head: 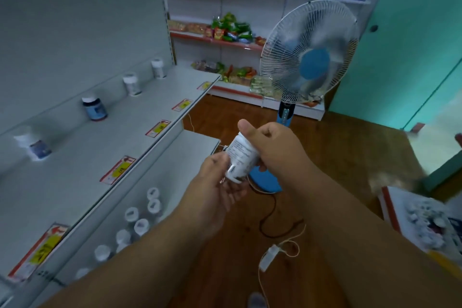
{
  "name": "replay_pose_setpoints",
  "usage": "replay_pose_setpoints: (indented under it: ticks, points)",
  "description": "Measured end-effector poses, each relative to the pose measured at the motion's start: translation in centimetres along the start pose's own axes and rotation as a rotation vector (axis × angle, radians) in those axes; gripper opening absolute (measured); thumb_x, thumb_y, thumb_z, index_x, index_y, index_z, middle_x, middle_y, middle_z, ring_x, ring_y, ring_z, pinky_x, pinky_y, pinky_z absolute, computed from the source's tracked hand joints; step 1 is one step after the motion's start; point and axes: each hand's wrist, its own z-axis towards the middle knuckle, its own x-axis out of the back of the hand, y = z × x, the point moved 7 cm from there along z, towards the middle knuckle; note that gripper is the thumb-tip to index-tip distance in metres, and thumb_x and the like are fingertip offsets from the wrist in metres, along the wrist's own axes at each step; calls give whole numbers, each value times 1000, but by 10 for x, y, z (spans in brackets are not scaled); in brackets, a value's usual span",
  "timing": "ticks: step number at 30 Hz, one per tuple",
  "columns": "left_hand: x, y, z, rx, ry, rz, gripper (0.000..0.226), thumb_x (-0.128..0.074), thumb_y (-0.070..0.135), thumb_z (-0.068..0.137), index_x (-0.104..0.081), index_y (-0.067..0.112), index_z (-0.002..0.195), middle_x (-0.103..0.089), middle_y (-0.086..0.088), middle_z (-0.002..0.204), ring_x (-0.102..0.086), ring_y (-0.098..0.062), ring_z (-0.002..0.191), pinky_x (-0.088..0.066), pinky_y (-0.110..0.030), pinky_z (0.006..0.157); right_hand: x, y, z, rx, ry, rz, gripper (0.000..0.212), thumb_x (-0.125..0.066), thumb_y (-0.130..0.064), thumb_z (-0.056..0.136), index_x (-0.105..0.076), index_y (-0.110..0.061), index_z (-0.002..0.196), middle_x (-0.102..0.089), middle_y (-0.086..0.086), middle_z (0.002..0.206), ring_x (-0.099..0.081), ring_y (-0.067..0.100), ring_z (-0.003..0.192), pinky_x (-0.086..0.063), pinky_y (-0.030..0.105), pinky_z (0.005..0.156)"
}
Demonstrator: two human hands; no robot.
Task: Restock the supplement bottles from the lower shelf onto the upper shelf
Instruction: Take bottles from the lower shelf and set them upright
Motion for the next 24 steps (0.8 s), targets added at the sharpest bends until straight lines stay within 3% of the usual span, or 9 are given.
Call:
replay_pose_setpoints:
  ticks: [2,4,7,10,12,14,17,19,24]
  points:
    - [-6,6,35,-49,85,-10,37,-54,37,94,-59,16,125,-68,-13,112,-66,-22,88,-55,-33,78,2,8,43,-4,-95,14,56,-57,-74,80,-59,-19,86,-66,1,80,-62,13,67,-51,28,55]
    - [-10,15,64,-36,152,-102,43,-54,41,93,-61,13,124,-68,-13,103,-65,-20,76,-55,-33,72,-3,7,79,-13,-261,133,38,-54,-56,94,-61,-20,100,-65,-1,82,-61,8,64,-47,20,50]
    - [-7,31,101,40,192,-248,56,-43,53,98,-63,8,125,-65,-17,95,-60,-16,64,-53,-30,64,-18,-6,130,22,-462,189,21,-55,-34,99,-64,-24,115,-68,0,85,-60,11,62,-45,24,49]
    - [7,55,133,39,201,-285,61,-32,56,101,-64,8,124,-67,-17,91,-58,-16,61,-53,-29,59,-44,-20,179,101,-556,206,18,-58,-29,97,-68,-21,109,-70,4,82,-56,15,60,-45,27,50]
    - [24,72,153,-20,260,-249,57,-33,53,102,-65,10,122,-68,-17,96,-59,-18,67,-55,-31,64,-67,-25,209,120,-562,215,19,-59,-32,96,-69,-21,108,-70,3,82,-56,13,61,-46,27,52]
    - [48,91,171,-98,377,-156,47,-38,47,103,-65,12,121,-70,-13,100,-63,-22,79,-55,-35,74,-91,-28,238,136,-564,212,22,-61,-37,95,-68,-23,110,-71,-2,84,-58,10,64,-47,24,54]
    - [81,125,200,-210,532,215,30,-46,41,102,-61,22,120,-71,-3,107,-68,-18,93,-57,-31,82,-123,-30,282,115,-576,194,32,-63,-41,93,-61,-26,122,-70,-3,104,-66,10,84,-53,21,64]
    - [94,147,223,-252,567,414,29,-47,42,101,-59,27,122,-69,4,111,-67,-12,96,-57,-25,83,-137,-32,312,110,-571,178,36,-64,-38,93,-58,-26,127,-67,-2,114,-67,15,98,-57,24,71]
    - [114,186,287,-249,585,700,33,-45,46,100,-57,30,126,-66,10,115,-65,-9,100,-52,-19,85,-150,-36,382,126,-538,50,45,-65,-43,90,-54,-28,131,-61,-5,121,-65,16,107,-60,33,84]
